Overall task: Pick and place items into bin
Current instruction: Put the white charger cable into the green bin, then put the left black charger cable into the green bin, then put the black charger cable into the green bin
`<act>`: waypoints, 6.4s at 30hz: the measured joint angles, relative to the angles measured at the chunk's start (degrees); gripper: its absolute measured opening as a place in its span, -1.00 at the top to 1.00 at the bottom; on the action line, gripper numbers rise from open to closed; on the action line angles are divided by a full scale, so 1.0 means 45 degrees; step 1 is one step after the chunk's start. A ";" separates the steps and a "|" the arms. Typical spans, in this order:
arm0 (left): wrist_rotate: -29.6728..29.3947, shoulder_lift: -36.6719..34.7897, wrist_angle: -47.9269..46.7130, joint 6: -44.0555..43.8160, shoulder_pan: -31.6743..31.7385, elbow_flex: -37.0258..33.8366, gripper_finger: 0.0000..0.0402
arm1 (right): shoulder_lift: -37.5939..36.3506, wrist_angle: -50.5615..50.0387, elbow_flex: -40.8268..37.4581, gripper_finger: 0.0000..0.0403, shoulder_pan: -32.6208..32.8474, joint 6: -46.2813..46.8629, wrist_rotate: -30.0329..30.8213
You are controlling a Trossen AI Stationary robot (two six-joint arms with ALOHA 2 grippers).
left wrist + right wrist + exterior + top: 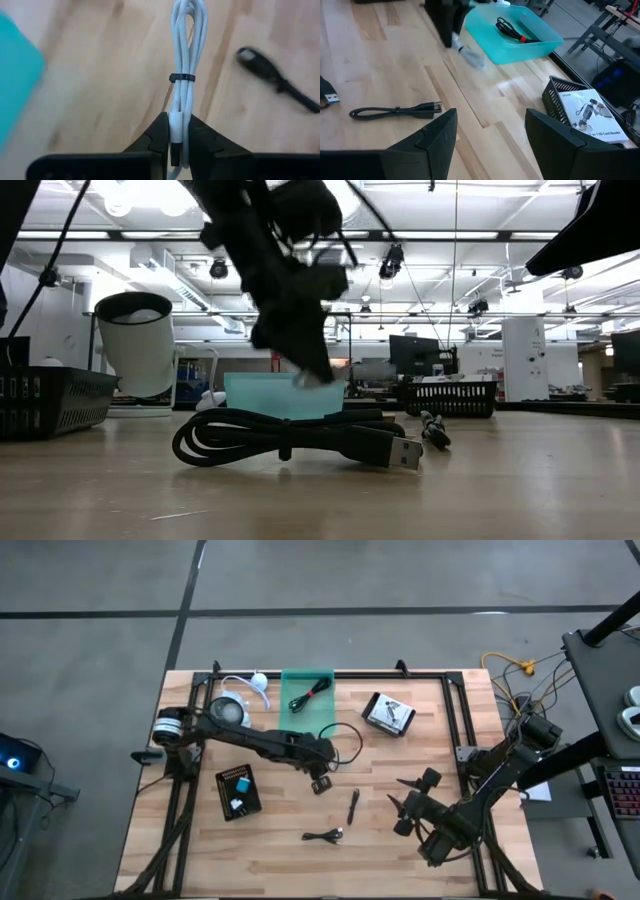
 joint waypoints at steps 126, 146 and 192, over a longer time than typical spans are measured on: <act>-0.4121 -0.1977 -0.3429 0.7227 -0.2751 0.1068 0.96 | -0.0005 0.0526 -0.0220 -0.09 -0.0112 0.0355 0.0053; -0.3479 -0.2698 -0.3609 0.7865 0.4082 0.1005 0.97 | -0.0015 0.0602 -0.0350 -0.09 -0.0112 0.0166 0.0000; 0.1095 -0.1382 -0.0214 0.0628 -0.0230 0.0388 0.09 | 0.0029 0.3679 -0.0389 -0.09 -0.1745 -0.7114 -0.2105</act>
